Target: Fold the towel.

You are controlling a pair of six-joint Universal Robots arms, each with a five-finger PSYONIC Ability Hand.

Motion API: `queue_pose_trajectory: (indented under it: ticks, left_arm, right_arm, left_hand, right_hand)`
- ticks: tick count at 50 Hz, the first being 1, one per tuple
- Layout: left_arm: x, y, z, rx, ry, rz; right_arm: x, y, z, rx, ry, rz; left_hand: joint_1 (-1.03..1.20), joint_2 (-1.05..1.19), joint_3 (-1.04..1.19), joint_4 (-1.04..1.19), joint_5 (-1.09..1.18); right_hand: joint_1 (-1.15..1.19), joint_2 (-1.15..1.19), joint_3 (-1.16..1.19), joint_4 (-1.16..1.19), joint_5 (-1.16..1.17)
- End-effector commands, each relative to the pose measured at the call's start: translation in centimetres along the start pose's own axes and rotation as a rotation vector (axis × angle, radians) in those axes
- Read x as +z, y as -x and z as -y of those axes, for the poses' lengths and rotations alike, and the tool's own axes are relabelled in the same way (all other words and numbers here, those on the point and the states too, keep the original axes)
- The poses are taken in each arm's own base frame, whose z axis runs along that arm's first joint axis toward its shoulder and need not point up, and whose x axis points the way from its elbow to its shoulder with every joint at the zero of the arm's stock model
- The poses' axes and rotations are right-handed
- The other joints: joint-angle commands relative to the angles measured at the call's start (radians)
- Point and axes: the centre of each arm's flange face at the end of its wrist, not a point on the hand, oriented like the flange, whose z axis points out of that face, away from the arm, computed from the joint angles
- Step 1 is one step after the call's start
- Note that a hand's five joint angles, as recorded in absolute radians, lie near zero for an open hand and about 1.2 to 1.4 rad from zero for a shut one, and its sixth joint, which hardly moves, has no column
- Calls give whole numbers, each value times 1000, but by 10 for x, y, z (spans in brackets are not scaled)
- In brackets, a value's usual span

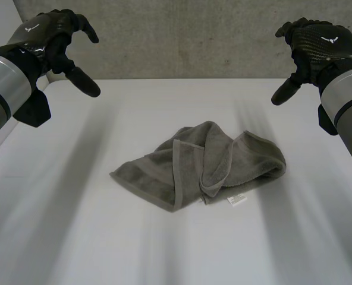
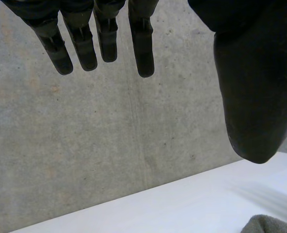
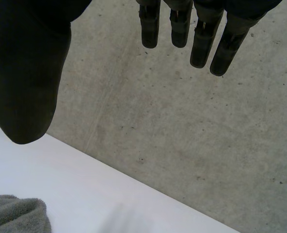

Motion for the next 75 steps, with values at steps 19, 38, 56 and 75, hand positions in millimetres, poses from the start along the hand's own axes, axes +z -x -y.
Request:
queue_pose_trajectory:
  ticks: [19,38,56,75]
  left_arm:
    - [-1,-3,-7,5,35,-1]
    - [48,-57,-138,-10,270,-235]
    - [105,-71,-253,297,304,-351]
    - [86,-81,-216,299,350,-367]
  right_arm:
    - [-1,1,0,-12,15,10]
    - [5,11,-16,-111,50,107]
    - [10,6,-23,-120,68,100]
    - [11,13,-39,-209,105,126]
  left_hand:
    - [-75,-70,-72,-72,-32]
    - [-54,-49,-51,-51,-11]
    - [-28,-23,-25,-25,15]
    - [1096,1101,1099,1099,1139]
  right_hand:
    - [-58,-75,-70,-89,-59]
    - [-58,-75,-70,-89,-59]
    - [-58,-75,-70,-89,-59]
    - [-58,-75,-70,-89,-59]
